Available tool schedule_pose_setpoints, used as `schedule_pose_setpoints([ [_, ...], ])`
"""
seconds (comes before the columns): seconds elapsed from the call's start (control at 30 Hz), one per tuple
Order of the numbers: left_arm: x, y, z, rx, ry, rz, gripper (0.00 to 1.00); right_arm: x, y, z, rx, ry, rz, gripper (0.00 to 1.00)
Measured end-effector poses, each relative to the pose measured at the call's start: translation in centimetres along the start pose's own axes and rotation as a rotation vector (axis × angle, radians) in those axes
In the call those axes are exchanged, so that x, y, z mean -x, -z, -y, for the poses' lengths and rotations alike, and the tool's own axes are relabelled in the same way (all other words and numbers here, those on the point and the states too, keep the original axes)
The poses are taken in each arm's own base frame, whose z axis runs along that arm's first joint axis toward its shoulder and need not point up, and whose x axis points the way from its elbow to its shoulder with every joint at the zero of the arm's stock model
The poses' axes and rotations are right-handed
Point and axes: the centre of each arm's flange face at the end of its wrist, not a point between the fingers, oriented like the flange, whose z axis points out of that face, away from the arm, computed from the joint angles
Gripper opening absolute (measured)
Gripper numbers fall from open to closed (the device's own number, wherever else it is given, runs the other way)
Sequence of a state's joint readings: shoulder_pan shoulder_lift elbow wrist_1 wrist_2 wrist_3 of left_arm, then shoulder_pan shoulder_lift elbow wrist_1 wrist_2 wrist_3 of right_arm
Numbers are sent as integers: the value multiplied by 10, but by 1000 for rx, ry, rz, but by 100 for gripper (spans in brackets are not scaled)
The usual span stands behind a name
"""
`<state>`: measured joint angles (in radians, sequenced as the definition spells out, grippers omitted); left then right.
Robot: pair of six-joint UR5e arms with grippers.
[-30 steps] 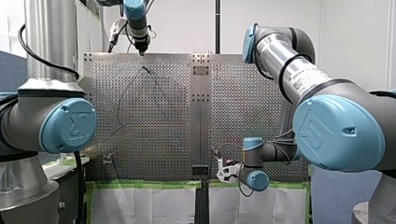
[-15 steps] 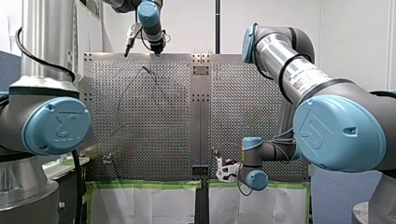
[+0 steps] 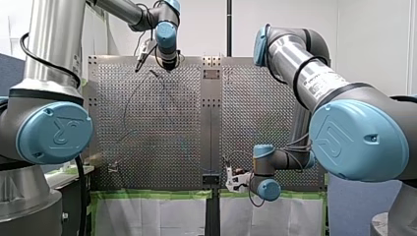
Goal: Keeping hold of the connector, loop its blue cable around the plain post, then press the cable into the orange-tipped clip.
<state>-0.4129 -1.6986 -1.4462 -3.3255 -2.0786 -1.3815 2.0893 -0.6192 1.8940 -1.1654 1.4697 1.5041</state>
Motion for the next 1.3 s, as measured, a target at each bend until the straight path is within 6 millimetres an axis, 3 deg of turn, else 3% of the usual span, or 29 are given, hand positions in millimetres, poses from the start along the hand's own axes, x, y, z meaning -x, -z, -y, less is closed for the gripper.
schedule_pose_setpoints([
  [0.63, -66, -63, 38, 168, -122, -57, 100, 0, 0, 1, -2, 1, -1, 0],
  [1.17, -67, -84, 42, 198, -154, -7, 100, 0, 0, 3, -7, 1, -2, 0],
  [1.3, -59, -88, 42, 207, -145, 10, 100, 0, 1, 5, -10, 2, -2, 0],
])
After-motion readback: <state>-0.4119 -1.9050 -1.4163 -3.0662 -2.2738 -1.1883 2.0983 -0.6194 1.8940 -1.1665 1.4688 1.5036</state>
